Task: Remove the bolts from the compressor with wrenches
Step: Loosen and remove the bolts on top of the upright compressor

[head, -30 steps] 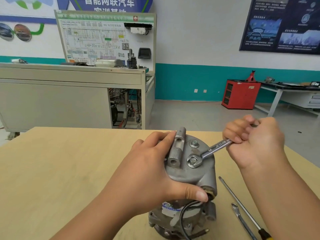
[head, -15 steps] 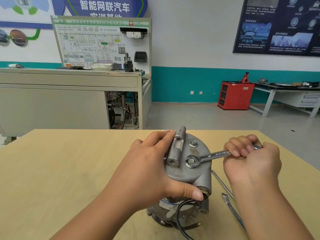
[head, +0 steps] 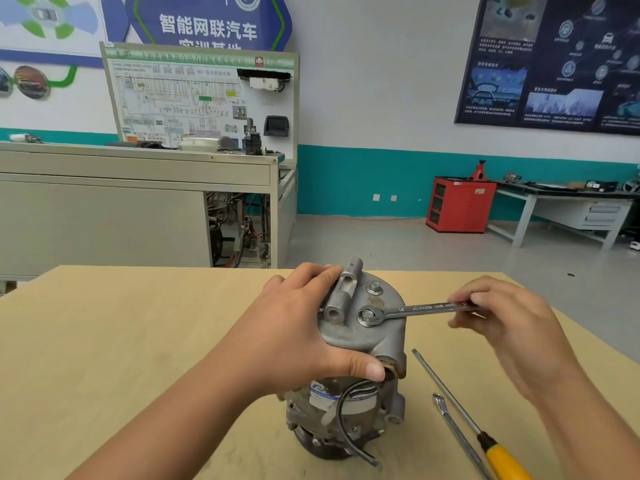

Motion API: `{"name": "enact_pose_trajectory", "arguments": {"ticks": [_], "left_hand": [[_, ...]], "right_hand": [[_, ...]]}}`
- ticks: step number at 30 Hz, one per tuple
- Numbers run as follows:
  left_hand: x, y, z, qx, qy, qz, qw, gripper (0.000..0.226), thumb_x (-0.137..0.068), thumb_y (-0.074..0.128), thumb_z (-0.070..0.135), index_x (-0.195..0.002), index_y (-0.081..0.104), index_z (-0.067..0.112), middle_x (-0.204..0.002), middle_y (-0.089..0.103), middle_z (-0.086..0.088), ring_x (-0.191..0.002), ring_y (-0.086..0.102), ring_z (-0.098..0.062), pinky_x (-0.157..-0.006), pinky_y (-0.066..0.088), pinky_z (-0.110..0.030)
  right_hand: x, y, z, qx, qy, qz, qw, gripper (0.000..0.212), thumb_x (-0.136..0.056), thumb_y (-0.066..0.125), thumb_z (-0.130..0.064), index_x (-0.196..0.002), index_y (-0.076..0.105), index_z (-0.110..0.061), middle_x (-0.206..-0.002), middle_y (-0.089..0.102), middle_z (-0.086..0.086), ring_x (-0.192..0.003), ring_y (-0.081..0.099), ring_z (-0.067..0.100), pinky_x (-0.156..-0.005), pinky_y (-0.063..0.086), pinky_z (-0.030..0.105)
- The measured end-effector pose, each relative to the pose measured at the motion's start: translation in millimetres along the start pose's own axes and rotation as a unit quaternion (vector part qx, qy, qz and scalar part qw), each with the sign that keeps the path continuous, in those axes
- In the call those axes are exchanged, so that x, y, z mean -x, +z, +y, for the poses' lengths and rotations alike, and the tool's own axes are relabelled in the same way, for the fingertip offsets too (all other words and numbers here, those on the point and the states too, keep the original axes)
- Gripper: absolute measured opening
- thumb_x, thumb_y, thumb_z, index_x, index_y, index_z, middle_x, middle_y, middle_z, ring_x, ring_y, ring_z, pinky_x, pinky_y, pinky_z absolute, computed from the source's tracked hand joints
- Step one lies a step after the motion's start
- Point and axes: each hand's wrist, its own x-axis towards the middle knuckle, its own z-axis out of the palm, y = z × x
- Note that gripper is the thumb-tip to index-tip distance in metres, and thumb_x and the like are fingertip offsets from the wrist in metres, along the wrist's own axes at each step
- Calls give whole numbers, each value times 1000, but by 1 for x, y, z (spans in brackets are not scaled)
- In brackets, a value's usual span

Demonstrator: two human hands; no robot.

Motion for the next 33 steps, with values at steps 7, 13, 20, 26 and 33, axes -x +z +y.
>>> {"name": "enact_pose_trajectory", "arguments": {"ticks": [7,13,20,26,33], "left_hand": [[-6,-7,3,-71,5,-41,997,125,-35,35,99,-142,15,38,-138,20,25,-127,34,-6,-104,36,-28],[-11,0,14,-10,-32,0,999,95,-37,36,97,-113,33,40,-123,37,23,-110,41,-2,-81,37,-18],[-13,7,5,45,-15,51,998,86,-40,42,90,-113,38,45,-112,36,33,-109,36,8,-84,33,-6],[-12,4,1,117,41,36,992,61,-48,58,78,-101,45,51,-116,42,34,-113,43,11,-89,33,-5],[-32,1,-4,120,47,-24,991,63,-47,52,81,-102,39,53,-114,39,34,-112,40,13,-89,35,-8]], "right_hand": [[-13,-2,-21,490,-159,-218,829,47,-76,26,-71,-71,54,-33,-67,54,-12,-70,51,6,-63,45,30],[-10,27,-7,496,-358,-8,791,47,-91,34,-31,-46,39,-19,-44,26,-9,-36,30,17,-44,15,17],[-34,31,6,436,-460,16,773,48,-87,38,-19,-41,44,-11,-37,33,2,-33,29,18,-43,21,20],[-45,44,2,381,-489,-78,780,49,-90,36,-19,-43,43,-7,-41,35,7,-36,32,25,-38,29,29],[-74,35,-16,463,-503,-81,725,51,-92,35,-23,-44,45,-10,-40,37,5,-35,32,22,-39,33,29]]}}
